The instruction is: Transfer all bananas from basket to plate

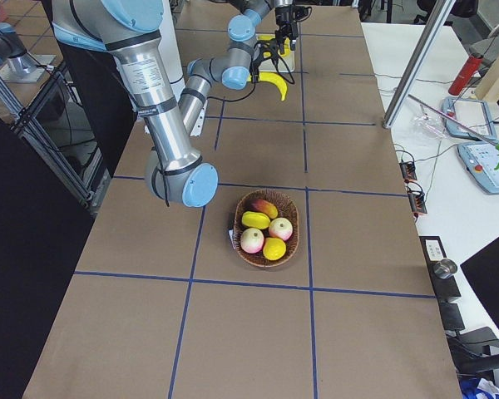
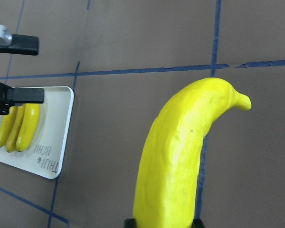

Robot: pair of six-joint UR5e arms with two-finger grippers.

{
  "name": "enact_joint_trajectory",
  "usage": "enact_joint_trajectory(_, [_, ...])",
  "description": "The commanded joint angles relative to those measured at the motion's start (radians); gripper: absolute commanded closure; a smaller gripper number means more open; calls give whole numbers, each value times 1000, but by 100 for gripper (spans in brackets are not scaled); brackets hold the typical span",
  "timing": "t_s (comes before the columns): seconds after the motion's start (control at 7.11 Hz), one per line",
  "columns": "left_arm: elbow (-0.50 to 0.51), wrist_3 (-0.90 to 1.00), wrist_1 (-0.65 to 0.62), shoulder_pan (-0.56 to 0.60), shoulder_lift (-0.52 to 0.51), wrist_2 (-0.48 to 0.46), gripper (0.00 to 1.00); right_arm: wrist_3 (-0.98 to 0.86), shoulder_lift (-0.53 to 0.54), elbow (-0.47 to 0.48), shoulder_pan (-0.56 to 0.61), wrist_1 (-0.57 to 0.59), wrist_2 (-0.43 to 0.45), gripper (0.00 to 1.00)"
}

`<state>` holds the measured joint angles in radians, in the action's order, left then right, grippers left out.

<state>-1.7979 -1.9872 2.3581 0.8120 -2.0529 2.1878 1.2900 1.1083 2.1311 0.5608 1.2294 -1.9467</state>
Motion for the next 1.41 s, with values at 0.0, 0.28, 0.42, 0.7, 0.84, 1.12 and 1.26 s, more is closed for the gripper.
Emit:
enact_joint_trajectory(0.0, [24,-114,64,-28,-50,-2,0,6,-4,-5,-19,-97,50,100])
enact_joint_trajectory(0.28, [32,-217,69,-39,-105,-8,0,5,-7,-16,-57,-166,115,100])
enact_joint_trajectory(0.42, [34,-235,107,-46,-105,-22,0,6,-5,-19,-85,-209,147,100])
enact_joint_trajectory(0.7, [35,-255,128,-85,-105,-78,0,8,-5,-17,-99,-247,150,100])
enact_joint_trajectory(0.84, [35,-255,127,-92,-105,-79,0,11,-5,-16,-99,-264,150,100])
enact_joint_trajectory(1.12, [35,-257,127,-117,-105,-79,0,29,-5,-17,-99,-274,150,100])
enact_joint_trajectory(1.26, [32,-262,127,-120,-105,-79,0,29,-5,-17,-99,-272,152,100])
